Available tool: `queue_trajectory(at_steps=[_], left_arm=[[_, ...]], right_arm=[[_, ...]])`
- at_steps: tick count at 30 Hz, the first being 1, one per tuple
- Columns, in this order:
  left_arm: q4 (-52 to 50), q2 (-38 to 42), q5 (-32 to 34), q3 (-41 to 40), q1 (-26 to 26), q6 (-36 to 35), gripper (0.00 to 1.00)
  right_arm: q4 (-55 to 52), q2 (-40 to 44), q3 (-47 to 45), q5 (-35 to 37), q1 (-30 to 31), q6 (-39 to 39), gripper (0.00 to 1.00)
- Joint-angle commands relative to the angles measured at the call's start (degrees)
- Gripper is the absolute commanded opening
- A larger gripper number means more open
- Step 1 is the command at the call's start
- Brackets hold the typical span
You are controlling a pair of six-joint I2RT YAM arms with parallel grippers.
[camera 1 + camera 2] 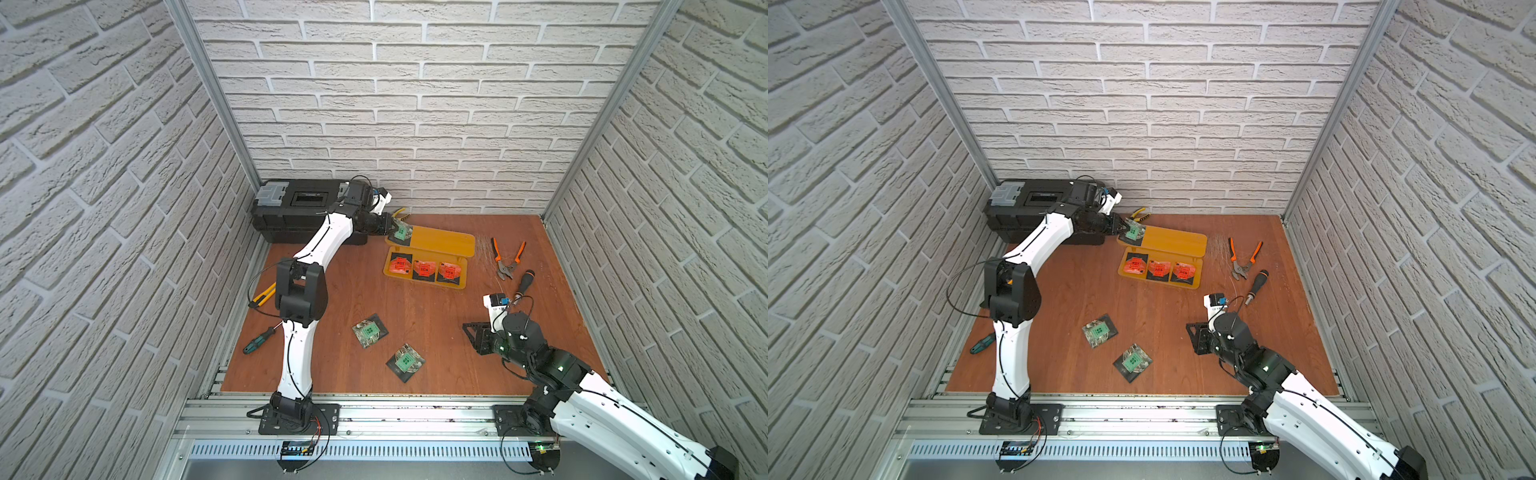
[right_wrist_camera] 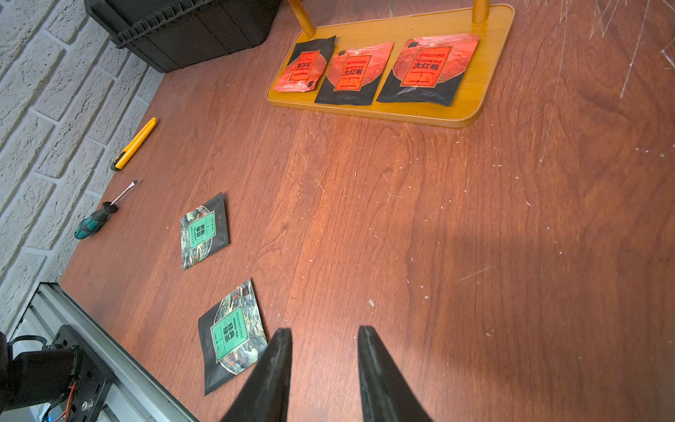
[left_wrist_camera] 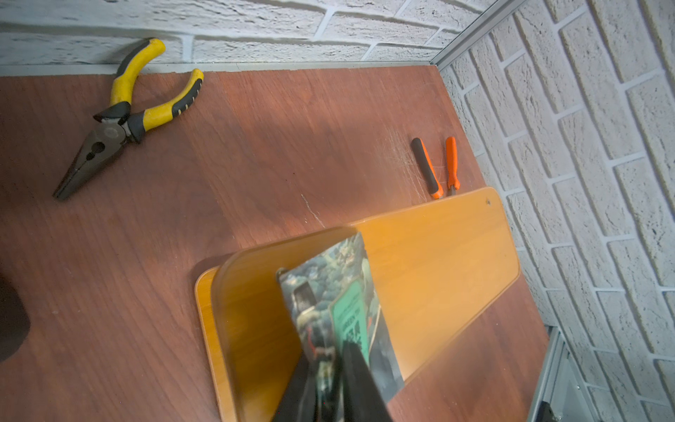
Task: Place the tea bags on the shelf by color
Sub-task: Place the tea bag on the shelf.
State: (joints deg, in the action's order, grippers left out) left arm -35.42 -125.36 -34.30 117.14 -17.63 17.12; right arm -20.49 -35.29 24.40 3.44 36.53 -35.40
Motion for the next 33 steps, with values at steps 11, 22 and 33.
queue_trajectory(at_steps=[11, 22, 33], left_arm=[[-0.6, -1.8, -0.7, 2.5, 0.8, -0.9, 0.32], [-0.7, -0.6, 0.4, 2.1, 1.1, -0.5, 0.34], [4.3, 5.5, 1.9, -5.8, 1.1, 1.8, 0.39]], right_arm=[[1.4, 0.4, -0.7, 0.7, -0.1, -0.6, 0.35], [1.5, 0.3, -0.8, 0.7, -0.2, -0.6, 0.35], [2.1, -0.5, -0.5, 0.6, -0.2, -0.8, 0.35]])
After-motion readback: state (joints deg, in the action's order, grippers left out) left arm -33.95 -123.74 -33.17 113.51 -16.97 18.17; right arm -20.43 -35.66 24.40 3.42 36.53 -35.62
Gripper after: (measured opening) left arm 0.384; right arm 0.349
